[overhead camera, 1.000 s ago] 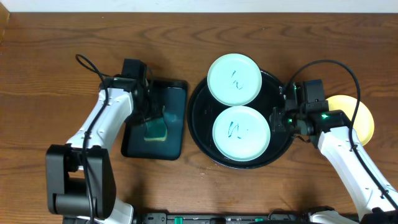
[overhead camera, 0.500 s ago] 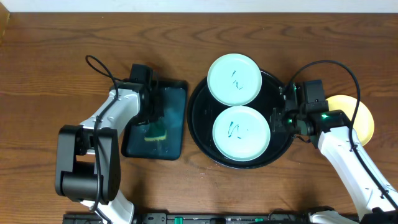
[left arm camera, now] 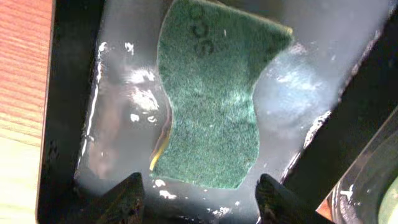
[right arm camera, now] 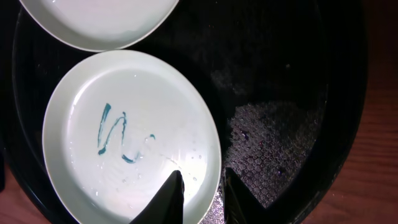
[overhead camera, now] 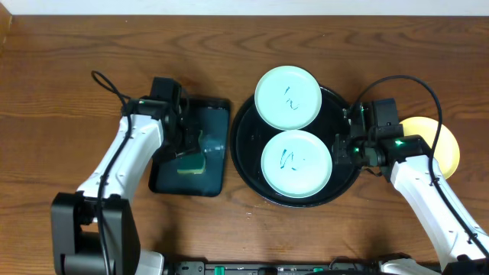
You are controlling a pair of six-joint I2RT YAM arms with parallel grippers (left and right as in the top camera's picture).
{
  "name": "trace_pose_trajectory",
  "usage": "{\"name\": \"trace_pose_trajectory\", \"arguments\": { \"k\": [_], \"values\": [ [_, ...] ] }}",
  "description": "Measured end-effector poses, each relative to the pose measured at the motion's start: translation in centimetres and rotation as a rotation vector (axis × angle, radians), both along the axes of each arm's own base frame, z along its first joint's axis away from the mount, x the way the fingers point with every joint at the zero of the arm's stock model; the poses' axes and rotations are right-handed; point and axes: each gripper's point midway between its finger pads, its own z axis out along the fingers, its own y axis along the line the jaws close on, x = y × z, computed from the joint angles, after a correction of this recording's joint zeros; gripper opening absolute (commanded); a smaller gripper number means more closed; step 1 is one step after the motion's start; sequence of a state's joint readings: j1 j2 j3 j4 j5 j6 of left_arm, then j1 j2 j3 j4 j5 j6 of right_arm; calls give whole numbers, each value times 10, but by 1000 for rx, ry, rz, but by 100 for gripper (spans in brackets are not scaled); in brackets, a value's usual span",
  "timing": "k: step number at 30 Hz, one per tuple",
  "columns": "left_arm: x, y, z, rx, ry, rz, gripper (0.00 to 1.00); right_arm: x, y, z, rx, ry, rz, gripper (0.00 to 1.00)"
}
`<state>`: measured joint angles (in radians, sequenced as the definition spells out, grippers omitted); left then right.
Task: Clean dirty plates on tray and stack at the side
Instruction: 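Grasp the sponge again with the left gripper and lift it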
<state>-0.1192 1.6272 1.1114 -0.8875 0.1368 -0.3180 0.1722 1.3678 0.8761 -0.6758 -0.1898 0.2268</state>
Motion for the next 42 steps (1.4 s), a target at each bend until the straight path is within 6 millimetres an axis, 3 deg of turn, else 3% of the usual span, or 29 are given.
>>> {"name": "trace_pose_trajectory", "arguments": {
  "k": [5,11,13,15,19,21,25,34,38,39,42],
  "values": [
    [5,-12,-16,-13,-43,-34,53,0,0,0,0,-1,0,20],
    [3,-20,-45,4,-61,-66,25,-1,0,-1,-1,6,0,20],
    [3,-17,-48,19,-68,-60,8,-3,-1,-1,-2,14,0,20],
    [4,-15,-49,31,-74,-62,7,-3,-1,-1,-3,15,0,20],
    [4,-13,-49,42,-74,-64,8,-3,-1,-1,-3,15,0,20],
    [2,-12,-50,47,-65,-69,40,-3,-1,-1,-3,15,0,20],
    [-3,-10,-44,58,-31,-68,56,-3,-1,-1,-3,15,0,20],
    [8,-12,-25,52,-83,-63,57,-3,-1,-1,-3,15,0,20],
    [22,-14,-29,45,-130,-57,47,-3,-1,-1,-3,15,0,20],
    [23,-14,-33,44,-128,-52,41,-3,-1,-1,-3,15,0,20],
    [18,-12,-52,57,-78,-27,8,-4,-1,-2,-3,16,0,20]
  ]
}}
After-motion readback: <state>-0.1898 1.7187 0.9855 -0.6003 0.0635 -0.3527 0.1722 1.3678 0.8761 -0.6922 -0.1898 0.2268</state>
